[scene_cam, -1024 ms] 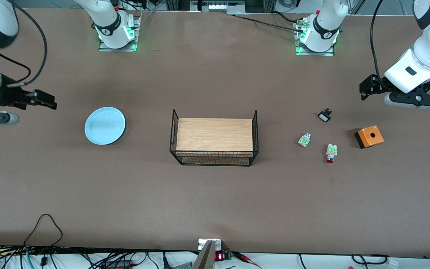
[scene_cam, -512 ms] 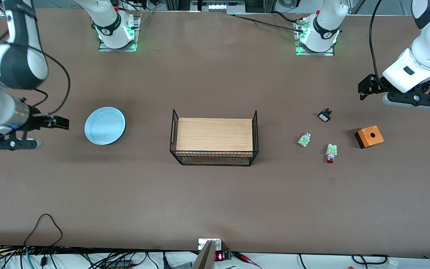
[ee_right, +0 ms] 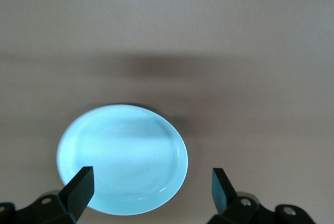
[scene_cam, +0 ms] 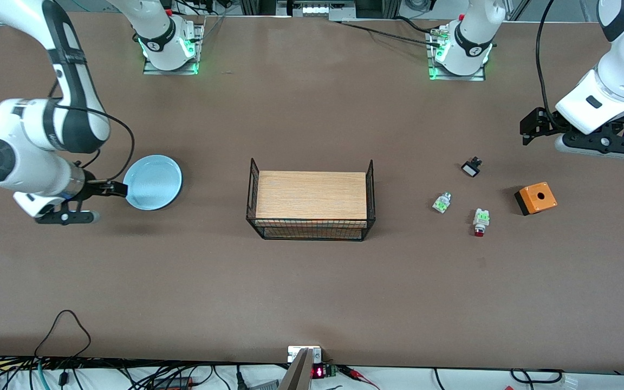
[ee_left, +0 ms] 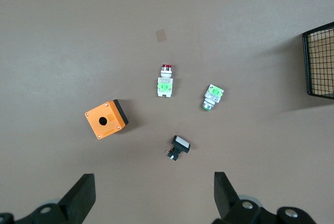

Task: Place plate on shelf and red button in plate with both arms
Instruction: 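Move the right gripper down to the edge of the light blue plate, then grip the plate rim with the right gripper and lift it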

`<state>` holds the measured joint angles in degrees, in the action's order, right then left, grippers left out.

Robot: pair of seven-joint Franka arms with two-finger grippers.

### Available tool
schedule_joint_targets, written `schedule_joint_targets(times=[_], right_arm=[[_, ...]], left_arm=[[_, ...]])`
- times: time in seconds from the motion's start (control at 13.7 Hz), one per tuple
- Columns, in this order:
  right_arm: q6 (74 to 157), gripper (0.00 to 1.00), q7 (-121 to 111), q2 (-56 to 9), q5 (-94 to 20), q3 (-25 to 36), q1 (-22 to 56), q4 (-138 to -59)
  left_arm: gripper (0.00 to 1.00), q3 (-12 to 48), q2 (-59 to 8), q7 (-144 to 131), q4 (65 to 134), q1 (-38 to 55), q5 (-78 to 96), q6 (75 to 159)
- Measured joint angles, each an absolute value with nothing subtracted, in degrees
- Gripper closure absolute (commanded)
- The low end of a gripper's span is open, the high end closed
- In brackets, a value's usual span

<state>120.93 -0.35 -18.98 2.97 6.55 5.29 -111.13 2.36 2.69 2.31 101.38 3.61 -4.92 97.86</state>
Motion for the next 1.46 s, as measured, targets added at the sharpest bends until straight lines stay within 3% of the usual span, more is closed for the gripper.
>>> schedule_joint_targets(times=[0.29, 0.88, 1.32, 1.39, 1.46], right_arm=[[128.32, 0.0, -2.04, -18.9, 3.22, 6.85, 1.39, -119.56], [136.58, 0.0, -3.62, -18.96, 3.23, 6.8, -0.01, -129.01], [137.49, 0.09, -5.78, -20.84, 3.24, 6.81, -0.96, -129.9], [137.91, 0.13, -5.79, -21.33, 3.24, 6.8, -0.97, -129.9], [138.26, 0.24, -5.79, -21.76, 3.24, 6.8, -0.97, -129.9]], left_arm=[[0.0, 2.47, 2.68, 2.31, 101.31, 3.61, -4.92, 97.86], [0.0, 2.67, 2.68, 2.31, 101.26, 3.61, -4.92, 97.86], [0.0, 2.7, 2.68, 2.31, 101.26, 3.61, -4.92, 97.61], [0.0, 2.72, 2.68, 2.31, 101.25, 3.61, -4.92, 97.6], [0.0, 2.74, 2.68, 2.31, 101.24, 3.61, -4.92, 97.59]])
